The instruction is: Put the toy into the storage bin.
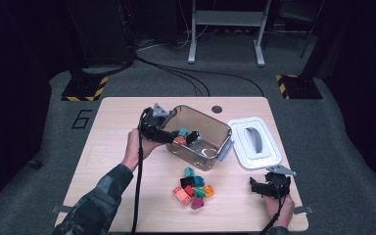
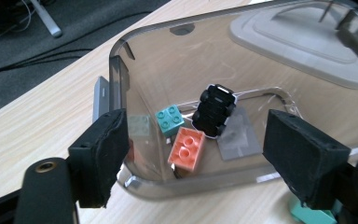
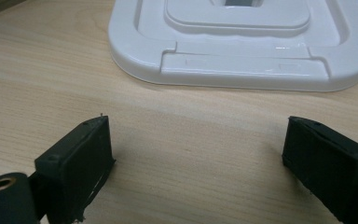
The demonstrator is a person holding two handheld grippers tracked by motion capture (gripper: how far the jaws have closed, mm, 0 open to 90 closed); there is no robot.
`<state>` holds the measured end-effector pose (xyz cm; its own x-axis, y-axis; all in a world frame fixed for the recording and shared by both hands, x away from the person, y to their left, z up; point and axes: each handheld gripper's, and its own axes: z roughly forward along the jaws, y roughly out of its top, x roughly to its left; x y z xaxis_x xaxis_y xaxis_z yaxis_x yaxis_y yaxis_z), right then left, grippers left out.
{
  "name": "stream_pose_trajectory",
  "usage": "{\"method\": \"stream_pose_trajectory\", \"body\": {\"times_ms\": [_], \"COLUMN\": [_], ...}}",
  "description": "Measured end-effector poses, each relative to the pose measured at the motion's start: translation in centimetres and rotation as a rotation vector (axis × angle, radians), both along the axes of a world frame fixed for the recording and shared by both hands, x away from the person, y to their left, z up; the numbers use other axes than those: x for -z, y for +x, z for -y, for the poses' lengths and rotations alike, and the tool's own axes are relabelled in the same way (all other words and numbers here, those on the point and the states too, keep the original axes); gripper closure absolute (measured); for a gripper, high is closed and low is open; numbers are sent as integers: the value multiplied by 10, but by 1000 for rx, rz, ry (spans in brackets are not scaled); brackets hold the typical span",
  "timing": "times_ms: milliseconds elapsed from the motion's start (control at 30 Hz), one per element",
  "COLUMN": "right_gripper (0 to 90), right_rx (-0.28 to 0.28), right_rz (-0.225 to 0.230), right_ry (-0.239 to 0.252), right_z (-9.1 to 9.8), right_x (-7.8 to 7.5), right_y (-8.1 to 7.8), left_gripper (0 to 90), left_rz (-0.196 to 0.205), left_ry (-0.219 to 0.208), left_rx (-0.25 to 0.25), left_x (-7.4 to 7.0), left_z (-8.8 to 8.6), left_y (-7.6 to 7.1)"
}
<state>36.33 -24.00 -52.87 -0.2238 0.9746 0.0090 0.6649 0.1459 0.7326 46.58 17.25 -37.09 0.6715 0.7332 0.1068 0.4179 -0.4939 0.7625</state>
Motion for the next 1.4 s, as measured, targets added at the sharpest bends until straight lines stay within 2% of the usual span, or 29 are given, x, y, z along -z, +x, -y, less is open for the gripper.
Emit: {"method": "stream_pose_trajectory", "body": {"times_ms": [100,267,300,533,867,1000,1067,1167,1400], "right_gripper": [74,75,75,75,76,76,77,77,77], "right_rx": [1,1,1,2,2,2,2,3,3], "right_rz": [0,0,0,0,1,1,0,1,1], "right_ry": [0,0,0,0,0,0,0,1,1], "right_z": [0,0,0,0,0,0,0,0,0], "right_x": [0,0,0,0,0,0,0,0,0], "right_y": [0,0,0,0,0,0,0,0,0], "left_gripper": [189,166,162,152,151,152,153,158,177], "left_rz": [1,-1,-5,-56,-134,-164,-166,-174,-192], "left_ry": [-12,-4,-15,-6,29,38,41,68,97], "left_rx": [-1,-4,-9,-7,33,52,59,65,69], "left_x": [2,13,17,48,95,108,113,118,124], "left_z": [-6,-15,-16,-17,-1,7,11,15,10], "left_y": [-12,-30,-33,-53,-82,-89,-92,-97,-97]}}
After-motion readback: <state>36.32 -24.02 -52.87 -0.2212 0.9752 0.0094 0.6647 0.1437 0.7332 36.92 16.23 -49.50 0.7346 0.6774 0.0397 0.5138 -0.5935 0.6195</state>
